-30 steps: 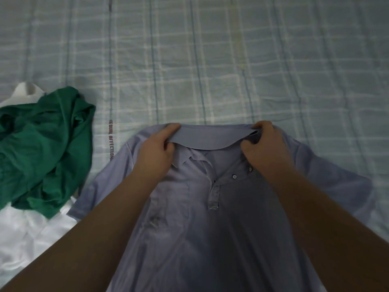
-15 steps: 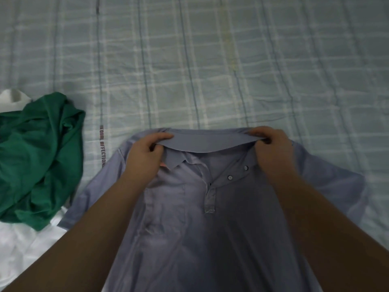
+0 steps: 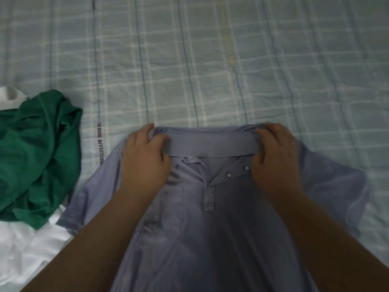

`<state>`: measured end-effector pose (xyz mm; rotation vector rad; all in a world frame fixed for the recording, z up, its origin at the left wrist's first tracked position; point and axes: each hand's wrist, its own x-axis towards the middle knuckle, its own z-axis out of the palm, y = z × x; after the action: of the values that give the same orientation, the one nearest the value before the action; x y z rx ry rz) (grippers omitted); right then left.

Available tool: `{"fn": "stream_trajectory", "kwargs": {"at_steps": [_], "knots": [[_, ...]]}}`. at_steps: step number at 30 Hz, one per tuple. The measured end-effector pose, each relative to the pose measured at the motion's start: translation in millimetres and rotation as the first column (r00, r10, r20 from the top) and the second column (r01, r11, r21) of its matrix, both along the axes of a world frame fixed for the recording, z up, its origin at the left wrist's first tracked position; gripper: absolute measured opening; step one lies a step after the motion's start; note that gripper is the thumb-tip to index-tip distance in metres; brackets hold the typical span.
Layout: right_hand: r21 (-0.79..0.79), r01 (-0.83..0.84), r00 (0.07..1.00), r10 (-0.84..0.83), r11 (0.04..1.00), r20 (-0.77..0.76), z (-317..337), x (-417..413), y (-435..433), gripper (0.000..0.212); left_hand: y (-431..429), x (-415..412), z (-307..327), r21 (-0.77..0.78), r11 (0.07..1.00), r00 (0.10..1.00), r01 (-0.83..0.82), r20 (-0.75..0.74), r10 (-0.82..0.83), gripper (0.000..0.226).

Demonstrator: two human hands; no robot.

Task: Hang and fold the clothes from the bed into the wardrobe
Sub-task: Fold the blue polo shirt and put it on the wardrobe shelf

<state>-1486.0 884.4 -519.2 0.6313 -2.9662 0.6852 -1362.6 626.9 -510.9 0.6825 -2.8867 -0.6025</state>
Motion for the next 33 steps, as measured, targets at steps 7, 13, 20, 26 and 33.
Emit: {"fn": "stream_trajectory", "kwargs": {"at_steps": [7,13,20,26,33], "knots": [[0.281,-0.285,0.959,0.268,0.916,0.096,-26,12,-24,0.064,27,-10,-47,-0.112,0.954,0.928,0.279,0.287,-0.238,0.071],[0.301,-0.314,0.949,0.293,0.900,0.116,-46,9,-14,0.067,21,-7,-63,-0.106,0.951,0.920,0.292,0.303,-0.249,0.074],[0.158,-0.316,0.944,0.292,0.936,0.156,-12,16,-4,0.056,21,17,-23,-0.026,0.953,0.915,0.303,0.286,-0.283,0.060],[0.103,-0.304,0.943,0.284,0.947,0.173,20,77,46,0.057,55,93,14,0.054,0.951,0.904,0.304,0.298,-0.306,0.060],[0.128,-0.114,0.959,0.075,0.985,0.272,11,130,114,0.056,137,103,19,0.066,0.918,0.892,0.392,0.215,-0.397,0.063]]}}
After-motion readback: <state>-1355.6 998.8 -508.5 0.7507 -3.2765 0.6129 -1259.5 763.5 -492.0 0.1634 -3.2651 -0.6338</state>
